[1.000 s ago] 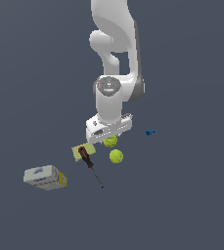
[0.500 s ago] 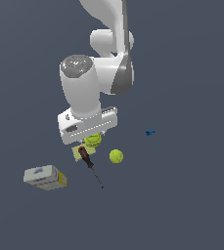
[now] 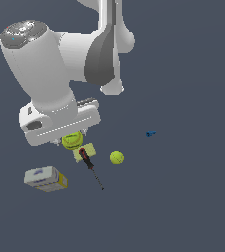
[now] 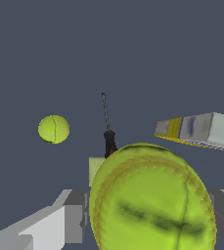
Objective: Pick up a designated object from a clutter of objects.
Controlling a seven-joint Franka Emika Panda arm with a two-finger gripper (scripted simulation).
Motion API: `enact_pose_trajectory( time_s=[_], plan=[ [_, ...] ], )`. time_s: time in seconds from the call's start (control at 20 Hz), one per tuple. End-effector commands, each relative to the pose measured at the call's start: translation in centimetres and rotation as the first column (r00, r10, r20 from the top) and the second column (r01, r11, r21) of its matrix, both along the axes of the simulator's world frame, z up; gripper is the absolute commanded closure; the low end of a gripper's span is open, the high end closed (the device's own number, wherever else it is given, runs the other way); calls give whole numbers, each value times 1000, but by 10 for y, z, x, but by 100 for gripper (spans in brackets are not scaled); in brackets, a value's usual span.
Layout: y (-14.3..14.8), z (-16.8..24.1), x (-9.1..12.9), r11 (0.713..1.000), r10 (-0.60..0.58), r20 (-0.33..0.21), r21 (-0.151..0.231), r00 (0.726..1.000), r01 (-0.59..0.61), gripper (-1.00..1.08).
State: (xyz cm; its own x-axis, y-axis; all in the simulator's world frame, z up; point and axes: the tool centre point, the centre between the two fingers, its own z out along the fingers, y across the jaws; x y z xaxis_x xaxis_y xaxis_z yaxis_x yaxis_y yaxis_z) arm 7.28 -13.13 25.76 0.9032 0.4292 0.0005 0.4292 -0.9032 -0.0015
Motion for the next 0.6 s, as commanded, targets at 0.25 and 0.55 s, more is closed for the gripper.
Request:
enact_pose_trajectory(
  time_s=[0.25,0.55],
  plan=[
    [-33,40,24,1000,1,1,-1,1000,-1,108],
    [-55,66,41,1000,1,0,-1,1000,-1,108]
  ],
)
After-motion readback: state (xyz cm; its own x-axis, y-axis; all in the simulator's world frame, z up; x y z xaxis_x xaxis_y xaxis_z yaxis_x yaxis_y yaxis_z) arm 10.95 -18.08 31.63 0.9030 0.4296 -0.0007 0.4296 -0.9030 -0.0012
